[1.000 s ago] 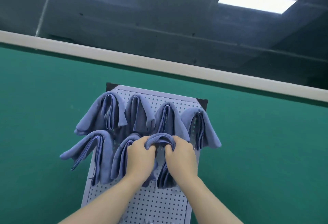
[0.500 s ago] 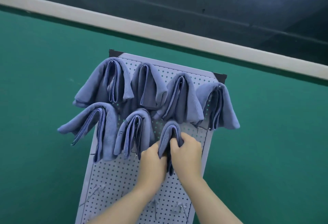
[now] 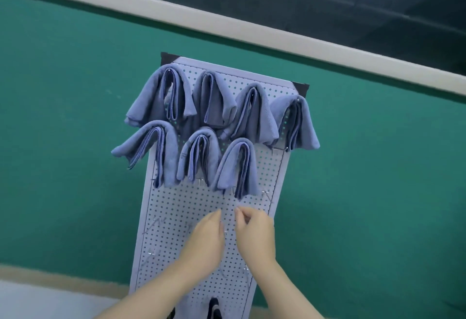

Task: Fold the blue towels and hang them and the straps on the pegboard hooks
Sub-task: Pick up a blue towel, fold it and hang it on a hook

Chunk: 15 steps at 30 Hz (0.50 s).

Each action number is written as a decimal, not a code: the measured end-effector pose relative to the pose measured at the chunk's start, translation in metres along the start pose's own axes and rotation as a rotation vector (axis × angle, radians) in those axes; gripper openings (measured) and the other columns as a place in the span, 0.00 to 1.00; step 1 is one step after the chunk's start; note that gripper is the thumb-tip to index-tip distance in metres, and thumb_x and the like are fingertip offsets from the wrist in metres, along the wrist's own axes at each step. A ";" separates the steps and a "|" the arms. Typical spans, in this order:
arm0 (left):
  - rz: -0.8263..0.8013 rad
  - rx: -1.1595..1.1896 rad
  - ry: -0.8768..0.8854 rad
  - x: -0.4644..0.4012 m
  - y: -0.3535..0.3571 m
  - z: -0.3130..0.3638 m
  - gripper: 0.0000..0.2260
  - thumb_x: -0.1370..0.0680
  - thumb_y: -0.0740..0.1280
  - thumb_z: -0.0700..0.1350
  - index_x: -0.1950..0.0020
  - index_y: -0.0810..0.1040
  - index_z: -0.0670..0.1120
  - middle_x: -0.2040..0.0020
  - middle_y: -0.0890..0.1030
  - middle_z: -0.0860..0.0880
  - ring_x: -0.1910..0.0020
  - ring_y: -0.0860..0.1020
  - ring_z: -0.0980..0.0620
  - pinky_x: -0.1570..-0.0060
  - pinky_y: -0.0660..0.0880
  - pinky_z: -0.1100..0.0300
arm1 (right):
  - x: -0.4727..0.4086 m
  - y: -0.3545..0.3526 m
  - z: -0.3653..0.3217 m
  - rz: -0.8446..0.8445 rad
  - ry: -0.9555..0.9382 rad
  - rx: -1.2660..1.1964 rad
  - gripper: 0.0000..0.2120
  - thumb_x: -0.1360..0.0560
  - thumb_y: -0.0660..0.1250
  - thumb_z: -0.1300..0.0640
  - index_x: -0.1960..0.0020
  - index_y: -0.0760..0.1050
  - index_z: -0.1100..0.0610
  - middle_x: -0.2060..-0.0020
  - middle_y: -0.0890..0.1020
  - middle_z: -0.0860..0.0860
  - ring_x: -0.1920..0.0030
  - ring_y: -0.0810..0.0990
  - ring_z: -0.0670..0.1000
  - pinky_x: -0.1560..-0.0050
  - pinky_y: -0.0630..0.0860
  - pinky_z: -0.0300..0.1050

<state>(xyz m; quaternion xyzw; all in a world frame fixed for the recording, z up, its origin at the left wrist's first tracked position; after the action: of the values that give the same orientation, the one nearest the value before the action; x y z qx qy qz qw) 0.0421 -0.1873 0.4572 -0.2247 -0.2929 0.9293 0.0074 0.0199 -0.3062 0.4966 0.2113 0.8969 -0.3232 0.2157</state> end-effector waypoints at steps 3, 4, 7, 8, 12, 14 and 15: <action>-0.073 -0.090 -0.052 0.055 -0.005 -0.031 0.23 0.12 0.53 0.47 0.17 0.59 0.45 0.20 0.66 0.48 0.21 0.64 0.51 0.22 0.60 0.56 | 0.049 0.002 0.012 -0.041 0.032 -0.124 0.19 0.17 0.65 0.56 0.67 0.75 0.53 0.75 0.75 0.45 0.74 0.70 0.48 0.69 0.69 0.45; -0.092 -0.107 -0.095 0.073 -0.005 -0.047 0.22 0.12 0.54 0.47 0.18 0.61 0.45 0.21 0.68 0.47 0.23 0.67 0.51 0.23 0.62 0.55 | 0.067 0.007 0.018 -0.076 0.071 -0.164 0.11 0.18 0.66 0.55 0.56 0.84 0.55 0.67 0.83 0.46 0.68 0.78 0.46 0.63 0.76 0.44; -0.107 -0.119 -0.263 0.130 -0.005 -0.101 0.17 0.14 0.56 0.39 0.27 0.73 0.38 0.32 0.78 0.40 0.37 0.76 0.46 0.36 0.69 0.55 | 0.124 0.041 0.046 -0.249 0.227 -0.146 0.17 0.20 0.69 0.53 0.33 0.80 0.55 0.55 0.85 0.46 0.57 0.81 0.38 0.55 0.74 0.31; -0.108 -0.108 -0.322 0.148 -0.004 -0.123 0.15 0.15 0.56 0.36 0.31 0.75 0.37 0.35 0.79 0.37 0.40 0.77 0.43 0.41 0.70 0.56 | 0.143 0.054 0.057 -0.312 0.252 -0.114 0.17 0.20 0.70 0.53 0.32 0.80 0.55 0.60 0.83 0.43 0.59 0.80 0.37 0.56 0.74 0.32; -0.155 -0.212 -0.468 0.220 0.006 -0.212 0.18 0.17 0.56 0.35 0.29 0.75 0.41 0.31 0.77 0.41 0.36 0.77 0.40 0.35 0.73 0.52 | 0.212 0.103 0.104 -0.588 0.331 0.007 0.19 0.20 0.69 0.53 0.30 0.77 0.57 0.52 0.83 0.49 0.51 0.80 0.46 0.48 0.74 0.40; -0.237 -0.326 -0.497 0.254 0.012 -0.254 0.15 0.16 0.58 0.36 0.31 0.75 0.44 0.31 0.77 0.41 0.36 0.77 0.43 0.36 0.72 0.54 | 0.239 0.128 0.131 -0.750 0.335 0.120 0.22 0.19 0.68 0.51 0.28 0.75 0.56 0.46 0.82 0.51 0.45 0.80 0.51 0.45 0.75 0.41; -0.298 -0.386 -0.492 0.269 0.016 -0.273 0.14 0.16 0.58 0.37 0.32 0.75 0.44 0.31 0.76 0.41 0.37 0.76 0.44 0.38 0.72 0.55 | 0.252 0.139 0.146 -0.814 0.341 0.157 0.22 0.19 0.67 0.50 0.27 0.74 0.55 0.45 0.82 0.51 0.45 0.81 0.52 0.44 0.76 0.42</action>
<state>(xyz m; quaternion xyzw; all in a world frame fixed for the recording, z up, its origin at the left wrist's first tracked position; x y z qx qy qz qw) -0.0825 -0.0136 0.1387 0.0542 -0.4861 0.8717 0.0296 -0.0772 -0.2460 0.1949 -0.0929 0.9025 -0.4094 -0.0966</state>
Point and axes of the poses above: each hand's wrist, its own x-axis away from the middle knuckle, its own y-axis out of the palm, z = x × y, the point moved 3 cm from there along -x, towards the middle knuckle
